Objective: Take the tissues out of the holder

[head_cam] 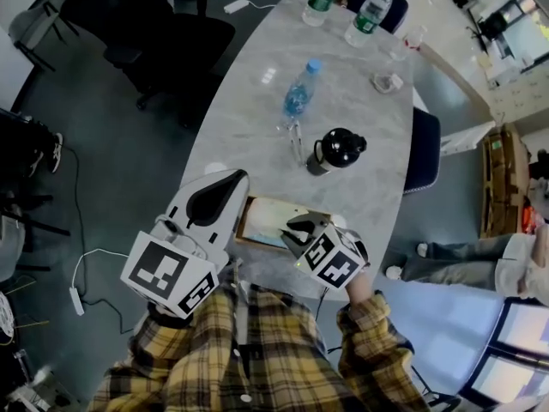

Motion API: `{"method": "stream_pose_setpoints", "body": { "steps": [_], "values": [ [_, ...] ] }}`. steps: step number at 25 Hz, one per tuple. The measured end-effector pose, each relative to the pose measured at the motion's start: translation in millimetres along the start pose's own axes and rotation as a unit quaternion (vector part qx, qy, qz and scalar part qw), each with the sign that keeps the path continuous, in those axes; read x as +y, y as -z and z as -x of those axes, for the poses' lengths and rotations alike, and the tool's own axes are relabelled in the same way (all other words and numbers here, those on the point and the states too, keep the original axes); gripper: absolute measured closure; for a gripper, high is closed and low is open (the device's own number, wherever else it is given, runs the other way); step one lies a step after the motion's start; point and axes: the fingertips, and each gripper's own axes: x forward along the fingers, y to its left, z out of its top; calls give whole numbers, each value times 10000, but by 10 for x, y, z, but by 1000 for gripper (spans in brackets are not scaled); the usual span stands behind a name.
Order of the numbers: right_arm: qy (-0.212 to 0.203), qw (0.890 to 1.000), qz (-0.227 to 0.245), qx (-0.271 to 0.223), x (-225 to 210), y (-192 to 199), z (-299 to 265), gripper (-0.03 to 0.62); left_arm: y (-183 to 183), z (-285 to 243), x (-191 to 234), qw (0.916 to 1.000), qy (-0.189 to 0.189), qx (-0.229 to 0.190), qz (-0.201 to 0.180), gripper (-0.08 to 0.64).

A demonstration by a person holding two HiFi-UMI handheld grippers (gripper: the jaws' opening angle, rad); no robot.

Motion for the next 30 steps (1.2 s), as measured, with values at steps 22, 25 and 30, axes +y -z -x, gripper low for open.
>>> {"method": "stream_pose_setpoints", "body": {
  "steps": [22,25,30],
  "values": [
    [2038,8877,-1762,-3734,-494,-849,1874,534,-435,-130,-407,9974,440,-395,-407,541],
    [2184,8657,-1926,-4071,-528,-871,2081,534,-455,-151,-500,9968,522,-413,-438,542],
    [2399,8468,-2002,-4304,-547,-830,2224,534,-455,-210,-663,9956,677,-423,-494,541]
  ]
}}
